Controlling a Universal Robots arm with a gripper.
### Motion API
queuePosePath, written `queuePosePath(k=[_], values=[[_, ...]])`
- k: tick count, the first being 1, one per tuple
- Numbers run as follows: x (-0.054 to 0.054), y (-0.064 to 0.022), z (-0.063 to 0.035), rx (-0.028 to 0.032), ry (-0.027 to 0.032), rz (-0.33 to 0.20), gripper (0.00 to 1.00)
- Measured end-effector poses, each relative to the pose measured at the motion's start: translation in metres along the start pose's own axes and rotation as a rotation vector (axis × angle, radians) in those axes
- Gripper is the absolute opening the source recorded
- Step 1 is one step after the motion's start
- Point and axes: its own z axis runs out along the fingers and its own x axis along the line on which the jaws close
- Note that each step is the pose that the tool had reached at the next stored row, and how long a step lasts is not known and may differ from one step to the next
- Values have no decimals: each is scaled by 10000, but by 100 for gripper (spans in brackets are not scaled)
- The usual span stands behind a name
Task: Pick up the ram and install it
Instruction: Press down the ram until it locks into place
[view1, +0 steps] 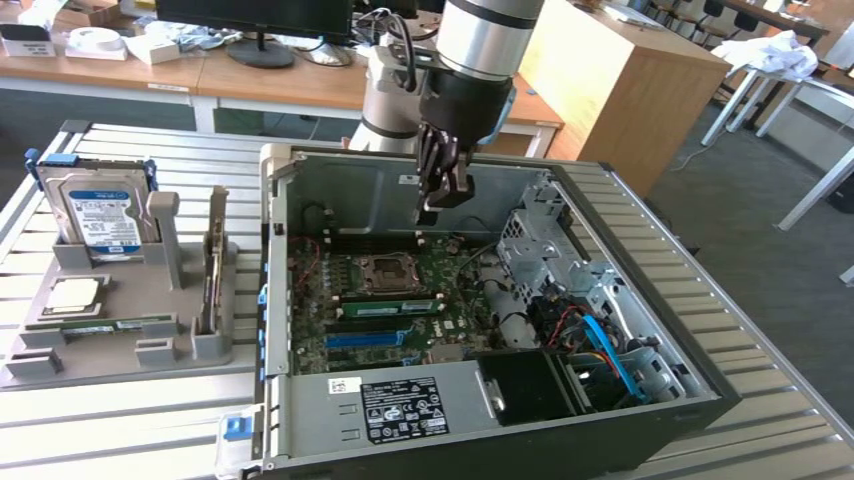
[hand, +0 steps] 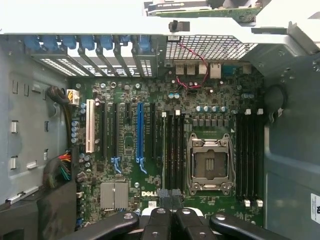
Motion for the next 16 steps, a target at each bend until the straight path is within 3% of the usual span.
queuePosePath(k=[16], values=[[0, 0, 5, 2, -7, 175, 10]])
